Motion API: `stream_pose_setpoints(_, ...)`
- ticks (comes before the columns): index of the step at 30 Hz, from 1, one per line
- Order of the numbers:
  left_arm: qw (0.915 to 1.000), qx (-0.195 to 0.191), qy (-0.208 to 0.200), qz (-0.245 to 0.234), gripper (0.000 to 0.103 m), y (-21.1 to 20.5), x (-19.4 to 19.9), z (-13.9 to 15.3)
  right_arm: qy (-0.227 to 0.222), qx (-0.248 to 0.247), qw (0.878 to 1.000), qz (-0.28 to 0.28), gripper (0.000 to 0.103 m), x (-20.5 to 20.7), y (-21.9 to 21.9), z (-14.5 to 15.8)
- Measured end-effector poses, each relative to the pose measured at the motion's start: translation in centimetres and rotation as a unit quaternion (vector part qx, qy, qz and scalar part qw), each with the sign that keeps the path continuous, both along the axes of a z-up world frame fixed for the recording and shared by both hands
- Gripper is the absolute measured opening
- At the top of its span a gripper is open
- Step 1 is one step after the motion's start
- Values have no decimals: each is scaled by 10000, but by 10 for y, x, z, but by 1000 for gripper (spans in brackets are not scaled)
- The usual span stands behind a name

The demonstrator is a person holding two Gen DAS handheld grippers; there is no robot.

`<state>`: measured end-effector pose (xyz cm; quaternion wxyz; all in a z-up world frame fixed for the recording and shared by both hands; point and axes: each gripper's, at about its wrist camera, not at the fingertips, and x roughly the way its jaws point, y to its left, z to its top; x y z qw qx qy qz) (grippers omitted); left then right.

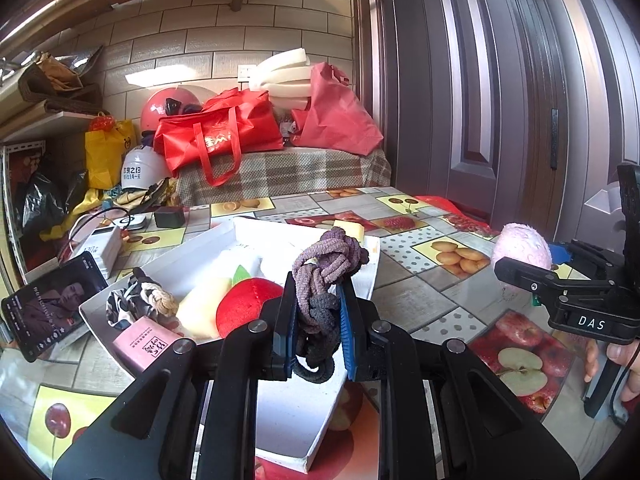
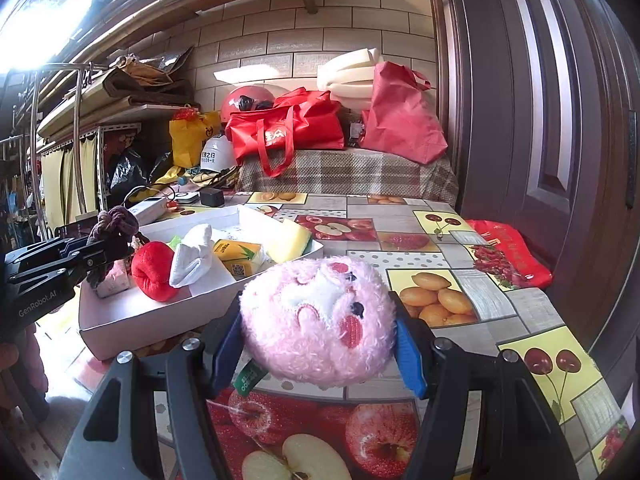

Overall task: Organize soft objects
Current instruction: 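Carry the knotted rope over the tray with the left gripper while the right gripper carries the plush ball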

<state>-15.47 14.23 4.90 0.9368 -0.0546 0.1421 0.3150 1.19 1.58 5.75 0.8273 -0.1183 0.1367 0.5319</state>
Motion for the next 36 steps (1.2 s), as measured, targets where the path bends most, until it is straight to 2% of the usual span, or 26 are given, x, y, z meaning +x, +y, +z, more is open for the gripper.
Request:
stream_pose_setpoints(12,9992,-21,-35,410,17,28,-18,-1,106,-29,9998,154,66,-7,21,-2)
stream_pose_setpoints(19,9971,-174,-78,740,17,58,-29,-2,66,-66,9989,452,66,-23,54,-3)
stream_pose_setpoints(27,9952,-385,-21,904,17,85,-28,-5,-33,-224,9966,798,66,-42,92,-5)
stream_pose_setpoints(36,9936,-333,99,1073,17,107,-21,-5,-18,-612,9936,948,66,-44,137,-11)
